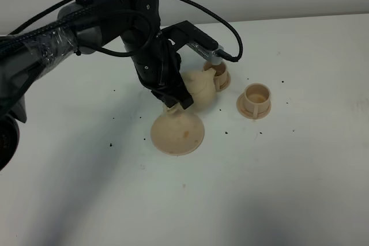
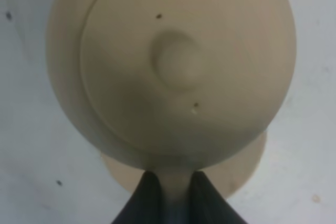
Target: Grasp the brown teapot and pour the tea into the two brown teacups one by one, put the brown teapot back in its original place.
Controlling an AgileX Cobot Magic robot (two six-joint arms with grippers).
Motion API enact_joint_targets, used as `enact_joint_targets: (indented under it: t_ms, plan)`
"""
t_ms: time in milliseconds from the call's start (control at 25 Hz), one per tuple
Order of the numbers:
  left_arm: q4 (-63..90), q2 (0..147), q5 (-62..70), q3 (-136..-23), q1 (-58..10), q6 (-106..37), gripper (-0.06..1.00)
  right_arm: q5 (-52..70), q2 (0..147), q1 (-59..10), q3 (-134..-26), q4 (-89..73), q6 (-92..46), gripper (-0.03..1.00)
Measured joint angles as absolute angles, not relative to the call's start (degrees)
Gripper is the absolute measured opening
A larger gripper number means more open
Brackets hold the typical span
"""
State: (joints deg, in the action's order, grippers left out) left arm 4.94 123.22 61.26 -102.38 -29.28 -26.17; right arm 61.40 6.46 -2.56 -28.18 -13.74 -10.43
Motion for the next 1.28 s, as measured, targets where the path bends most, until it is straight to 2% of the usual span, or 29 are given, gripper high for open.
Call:
enact_joint_targets:
  t_ms: [1280]
  plan:
    - [-0.8,127.5,48.1,-105.7,-30.0,-51.9,0.16,61.4,6.5,-2.6,-28.2,-13.8,-10.4,0.24]
